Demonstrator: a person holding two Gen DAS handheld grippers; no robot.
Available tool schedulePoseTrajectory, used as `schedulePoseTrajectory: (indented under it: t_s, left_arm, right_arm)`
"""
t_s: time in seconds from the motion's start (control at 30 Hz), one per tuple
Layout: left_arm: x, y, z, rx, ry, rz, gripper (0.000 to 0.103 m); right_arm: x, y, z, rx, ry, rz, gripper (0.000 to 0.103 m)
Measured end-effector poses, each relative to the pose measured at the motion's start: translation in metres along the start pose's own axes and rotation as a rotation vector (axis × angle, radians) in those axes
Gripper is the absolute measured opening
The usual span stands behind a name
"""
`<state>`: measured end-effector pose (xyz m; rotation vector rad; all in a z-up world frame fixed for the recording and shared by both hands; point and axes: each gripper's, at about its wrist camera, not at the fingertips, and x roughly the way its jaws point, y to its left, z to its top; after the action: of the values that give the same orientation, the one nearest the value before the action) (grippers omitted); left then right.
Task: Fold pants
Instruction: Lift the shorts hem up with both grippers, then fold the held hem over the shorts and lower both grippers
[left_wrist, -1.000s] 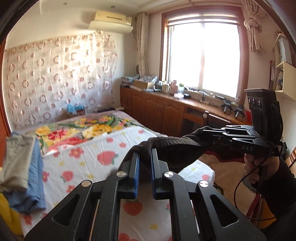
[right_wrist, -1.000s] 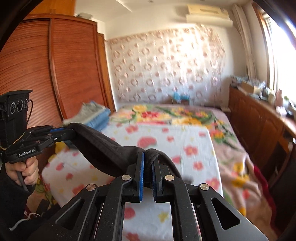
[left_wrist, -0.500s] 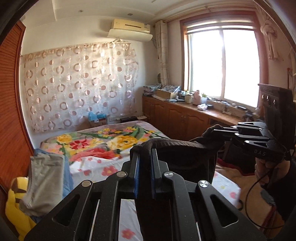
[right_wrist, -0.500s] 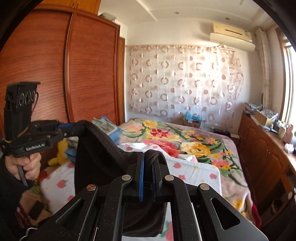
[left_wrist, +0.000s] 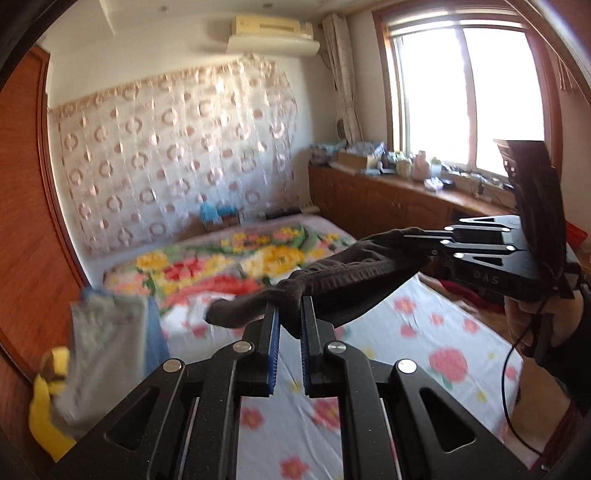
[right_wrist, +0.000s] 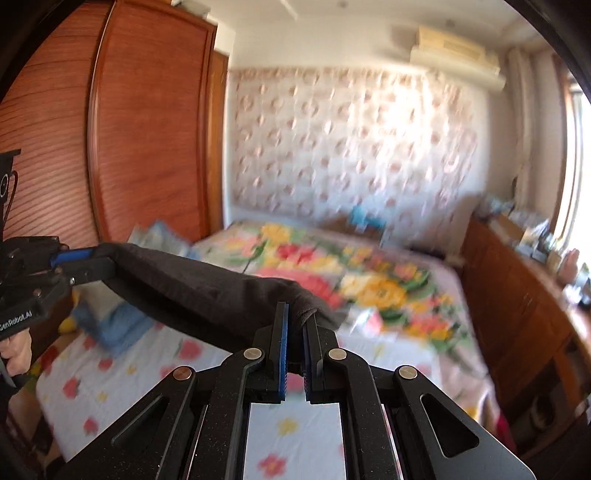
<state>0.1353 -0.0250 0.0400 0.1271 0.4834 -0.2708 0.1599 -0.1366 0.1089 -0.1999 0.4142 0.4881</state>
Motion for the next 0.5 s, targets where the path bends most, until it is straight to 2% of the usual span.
schedulePoseTrajectory:
  t_s: [0.07,0.17,0.23,0.3,0.5]
  left_arm:
    - [-0.002,-0.01,-0.036,0.007,0.044,0.008,0.011]
    - [-0.002,-0.021,-0.079,-0.024,0.127,-0.025,0.011]
    - [-0.001,-0.027,-0.097,-0.032,0.158,-0.029,0.011]
    - [-0.002,-0.031,-0.113,-0.057,0.182,-0.04,0.011]
    - [-0.009,-0.042,-0.129,-0.079,0.21,-0.045,0.011]
  right_arm:
    - [0.003,0.009,-0.025,0.011,0.049,0.038,0.006]
    - [0.004,0.025,-0.067,0.038,0.127,0.097,0.006]
    - [0.002,0.03,-0.085,0.069,0.159,0.127,0.006]
    - [-0.006,0.032,-0.102,0.087,0.175,0.15,0.006]
    - [-0.006,0.02,-0.127,0.134,0.198,0.17,0.006]
